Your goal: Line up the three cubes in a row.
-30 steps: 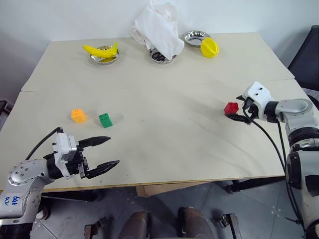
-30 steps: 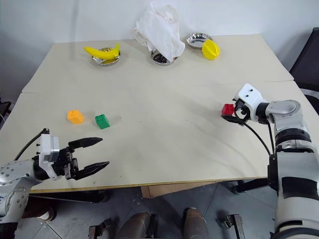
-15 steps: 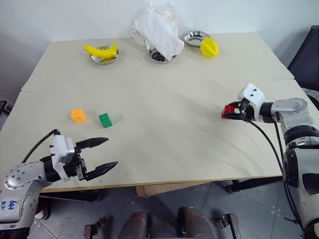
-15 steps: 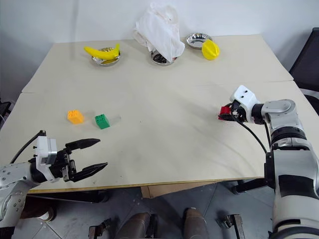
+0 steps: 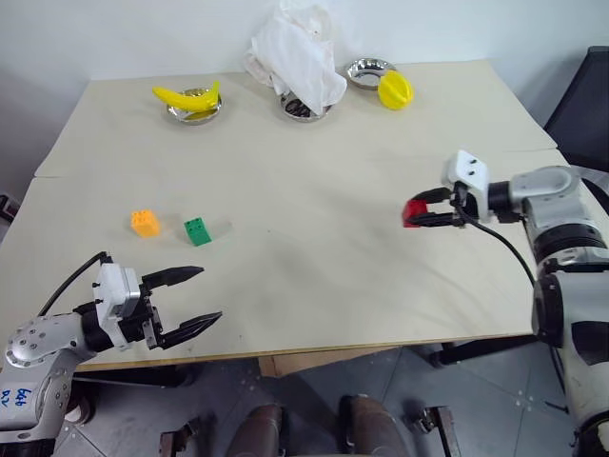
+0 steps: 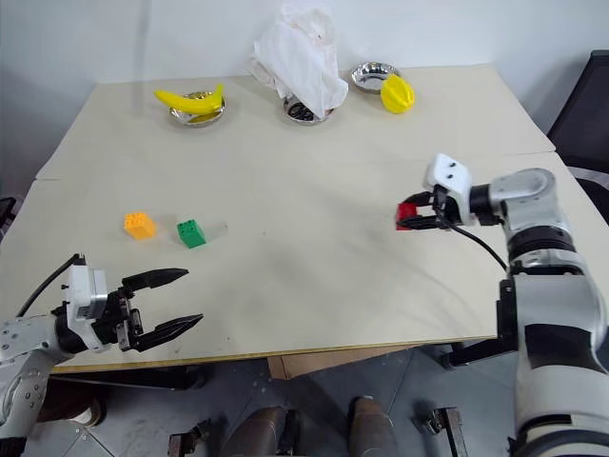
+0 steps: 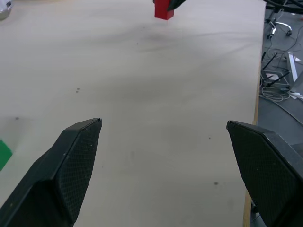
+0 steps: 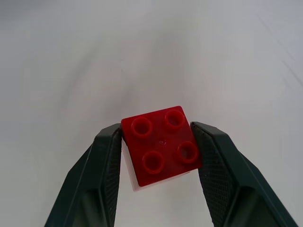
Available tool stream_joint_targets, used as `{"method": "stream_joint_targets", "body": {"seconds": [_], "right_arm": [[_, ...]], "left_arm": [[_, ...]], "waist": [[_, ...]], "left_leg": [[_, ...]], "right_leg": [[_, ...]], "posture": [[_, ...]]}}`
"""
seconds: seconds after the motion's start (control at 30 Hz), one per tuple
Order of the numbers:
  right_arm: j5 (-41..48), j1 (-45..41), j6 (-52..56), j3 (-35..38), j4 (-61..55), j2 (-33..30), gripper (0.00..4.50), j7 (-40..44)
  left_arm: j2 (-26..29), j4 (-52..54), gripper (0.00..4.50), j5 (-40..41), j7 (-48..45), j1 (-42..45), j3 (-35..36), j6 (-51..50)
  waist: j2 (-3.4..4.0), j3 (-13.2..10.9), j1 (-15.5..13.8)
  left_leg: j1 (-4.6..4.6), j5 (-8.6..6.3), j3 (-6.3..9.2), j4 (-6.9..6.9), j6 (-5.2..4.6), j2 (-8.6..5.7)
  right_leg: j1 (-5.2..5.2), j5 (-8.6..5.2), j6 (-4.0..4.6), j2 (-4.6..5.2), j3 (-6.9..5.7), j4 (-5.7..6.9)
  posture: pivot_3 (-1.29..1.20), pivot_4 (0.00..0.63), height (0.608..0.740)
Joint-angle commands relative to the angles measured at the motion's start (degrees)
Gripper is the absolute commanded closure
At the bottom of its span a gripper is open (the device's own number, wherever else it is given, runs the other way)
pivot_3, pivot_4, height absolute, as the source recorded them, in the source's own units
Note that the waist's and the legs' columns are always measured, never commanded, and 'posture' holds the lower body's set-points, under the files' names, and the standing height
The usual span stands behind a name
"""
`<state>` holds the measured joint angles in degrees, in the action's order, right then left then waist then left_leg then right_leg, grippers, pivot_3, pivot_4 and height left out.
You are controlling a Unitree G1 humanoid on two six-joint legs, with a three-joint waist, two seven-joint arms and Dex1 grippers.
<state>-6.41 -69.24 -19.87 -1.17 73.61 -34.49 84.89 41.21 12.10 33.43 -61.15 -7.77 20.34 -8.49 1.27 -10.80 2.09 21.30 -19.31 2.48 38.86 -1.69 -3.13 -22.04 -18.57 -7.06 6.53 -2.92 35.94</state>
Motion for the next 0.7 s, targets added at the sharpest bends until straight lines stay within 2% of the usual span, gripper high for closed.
{"method": "stream_joint_targets", "body": {"seconds": [0.03,0.37,0.7], "right_arm": [[2.9,0.3,-2.8,0.8,-3.2,1.8,2.58,4.1],[5.2,4.9,-1.9,-1.2,-7.6,4.6,2.58,7.6],[5.9,9.3,0.1,-2.7,-11.1,5.2,2.58,5.9]], "left_arm": [[-0.5,-0.4,0.00,-0.2,-0.3,-1.8,2.2,2.2],[-1.3,1.3,0.00,1.0,0.8,-4.5,3.9,3.3],[-4.0,5.0,0.00,1.9,3.8,-4.3,3.1,2.2]], "waist": [[0.00,0.0,-0.1],[-0.02,0.0,-0.3],[-0.02,0.0,-0.4]], "left_leg": [[0.00,0.00,0.00,0.00,0.00,0.00],[0.01,-0.02,0.14,0.06,-0.03,-0.07],[0.01,-0.01,0.11,0.06,-0.02,-0.06]], "right_leg": [[-0.01,0.00,0.00,0.00,0.00,0.00],[0.06,0.00,0.00,0.05,-0.02,0.01],[0.04,0.00,0.00,0.04,-0.01,0.01]], "posture": [[0.00,0.150,0.740],[0.00,0.150,0.740],[0.00,0.150,0.740]]}}
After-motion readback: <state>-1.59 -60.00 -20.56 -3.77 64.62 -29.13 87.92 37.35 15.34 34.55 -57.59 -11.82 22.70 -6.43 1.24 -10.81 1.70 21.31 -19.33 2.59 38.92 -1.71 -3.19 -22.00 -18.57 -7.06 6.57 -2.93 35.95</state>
